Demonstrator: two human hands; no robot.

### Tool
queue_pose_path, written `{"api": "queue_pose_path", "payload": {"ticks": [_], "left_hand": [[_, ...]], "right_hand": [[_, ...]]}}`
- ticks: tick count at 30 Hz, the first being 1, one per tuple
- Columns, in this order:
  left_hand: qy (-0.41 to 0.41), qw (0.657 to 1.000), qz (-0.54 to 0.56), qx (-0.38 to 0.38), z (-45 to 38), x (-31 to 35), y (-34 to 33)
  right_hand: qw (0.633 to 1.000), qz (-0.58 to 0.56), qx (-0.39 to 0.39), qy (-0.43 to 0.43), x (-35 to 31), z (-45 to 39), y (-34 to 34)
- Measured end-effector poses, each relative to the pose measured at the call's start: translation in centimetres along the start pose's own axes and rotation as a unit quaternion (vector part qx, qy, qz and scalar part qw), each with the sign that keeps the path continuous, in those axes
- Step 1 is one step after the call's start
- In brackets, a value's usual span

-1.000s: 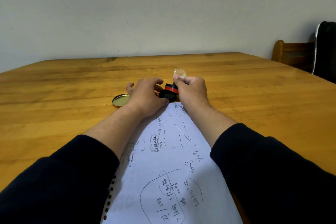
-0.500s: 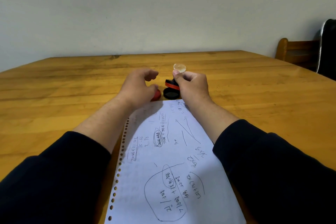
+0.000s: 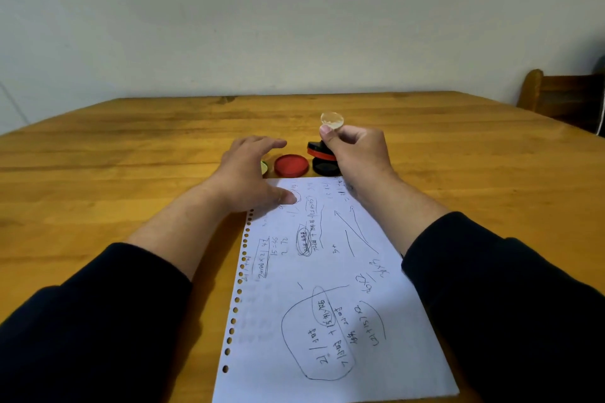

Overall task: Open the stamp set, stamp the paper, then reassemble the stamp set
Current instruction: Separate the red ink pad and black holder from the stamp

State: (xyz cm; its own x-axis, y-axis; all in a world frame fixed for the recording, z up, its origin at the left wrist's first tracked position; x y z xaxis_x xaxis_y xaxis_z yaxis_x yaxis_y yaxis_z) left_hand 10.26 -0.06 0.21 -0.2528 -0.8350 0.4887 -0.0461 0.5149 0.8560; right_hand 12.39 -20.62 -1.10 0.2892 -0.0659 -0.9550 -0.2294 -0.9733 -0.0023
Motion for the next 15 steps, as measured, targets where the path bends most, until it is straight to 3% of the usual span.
{"api": "queue_pose_path", "payload": {"ticks": [11, 15], "left_hand": [[0.026, 0.987, -0.106, -0.117, 0.1, -0.2, 0.3], [0.016, 0.982, -0.121, -0.141, -0.1, -0.1, 0.4]], "right_hand": [[0.999, 0.023, -0.046, -0.009, 0.4, 0.3, -1.4], [0.999, 0.032, -0.030, -0.011, -0.3, 0.5, -1.3]]}}
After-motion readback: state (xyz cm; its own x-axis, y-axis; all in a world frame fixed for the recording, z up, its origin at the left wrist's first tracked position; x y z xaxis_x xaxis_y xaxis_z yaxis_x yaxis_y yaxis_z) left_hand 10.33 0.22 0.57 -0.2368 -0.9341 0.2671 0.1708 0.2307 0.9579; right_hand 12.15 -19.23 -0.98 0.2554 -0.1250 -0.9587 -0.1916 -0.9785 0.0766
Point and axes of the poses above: each hand's wrist, its own z-axis away from the middle knuckle, its own y-axis out of the back of the hand, x = y × z, the point moved 6 cm from there along -z, towards the middle knuckle, and after that the axes turned 3 degrees about y, right-handed, at the moved point
